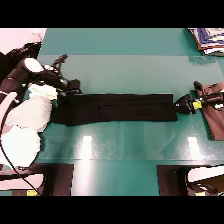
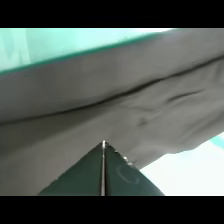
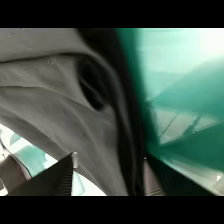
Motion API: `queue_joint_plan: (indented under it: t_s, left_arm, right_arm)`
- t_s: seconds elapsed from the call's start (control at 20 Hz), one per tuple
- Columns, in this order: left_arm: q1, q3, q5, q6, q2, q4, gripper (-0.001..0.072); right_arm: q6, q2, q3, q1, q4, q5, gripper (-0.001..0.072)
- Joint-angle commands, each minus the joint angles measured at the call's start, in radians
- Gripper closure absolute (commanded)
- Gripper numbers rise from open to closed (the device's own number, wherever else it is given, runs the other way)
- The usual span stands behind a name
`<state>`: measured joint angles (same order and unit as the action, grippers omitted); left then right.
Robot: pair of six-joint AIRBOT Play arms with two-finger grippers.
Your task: Fold the shirts.
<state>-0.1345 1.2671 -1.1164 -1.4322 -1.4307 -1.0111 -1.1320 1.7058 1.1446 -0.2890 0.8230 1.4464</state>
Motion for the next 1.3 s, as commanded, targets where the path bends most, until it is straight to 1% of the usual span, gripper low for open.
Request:
queue_joint_plan:
  t_s: [0.0,0.05,0.15,0.2,0.35,0.45,0.5,0.6,0.7,0.8,1.0,1.15,1.25]
  left_arm:
    - [-0.124,0.002,0.112,-0.022,-0.026,0.014,0.0684]
    - [-0.157,0.003,0.129,-0.027,-0.046,0.026,0.0684]
    - [-0.214,0.026,0.138,-0.027,-0.098,0.035,0.0684]
    - [-0.238,0.051,0.134,-0.027,-0.127,0.038,0.0684]
    - [-0.309,0.178,0.102,-0.037,-0.233,0.043,0.0684]
    - [-0.356,0.264,0.102,-0.046,-0.304,0.045,0.0684]
    - [-0.379,0.309,0.1,-0.062,-0.342,0.047,0.0684]
    - [-0.417,0.391,0.079,-0.065,-0.41,0.05,0.0684]
    - [-0.455,0.457,0.071,-0.088,-0.467,0.053,0.0684]
    - [-0.486,0.5,0.076,-0.092,-0.512,0.062,0.0684]
    - [-0.52,0.522,0.122,-0.098,-0.566,0.122,0.0683]
    - [-0.524,0.522,0.156,-0.098,-0.574,0.15,0.0684]
    - [-0.523,0.522,0.156,-0.097,-0.574,0.151,0.0684]
  right_arm:
    - [0.044,0.028,-0.01,0.066,-0.018,-0.065,0.0356]
    - [0.062,0.027,-0.01,0.081,-0.02,-0.069,0.0436]
    - [0.095,0.024,0.005,0.092,-0.019,-0.045,0.066]
    - [0.106,0.013,0.017,0.092,-0.019,-0.026,0.0695]
    - [0.099,-0.078,0.092,0.092,-0.019,0.047,0.0696]
    - [0.032,-0.161,0.173,0.094,-0.019,0.092,0.0696]
    - [-0.002,-0.199,0.216,0.097,-0.019,0.102,0.0696]
    - [-0.062,-0.265,0.306,0.119,-0.019,0.102,0.0696]
    - [-0.111,-0.303,0.393,0.147,-0.02,0.107,0.0696]
    - [-0.146,-0.308,0.476,0.192,-0.02,0.133,0.0696]
    - [-0.168,-0.304,0.582,0.317,-0.02,0.122,0.0696]
    - [-0.171,-0.305,0.607,0.408,-0.021,0.097,0.0696]
    - [-0.169,-0.303,0.607,0.459,-0.037,0.065,0.0696]
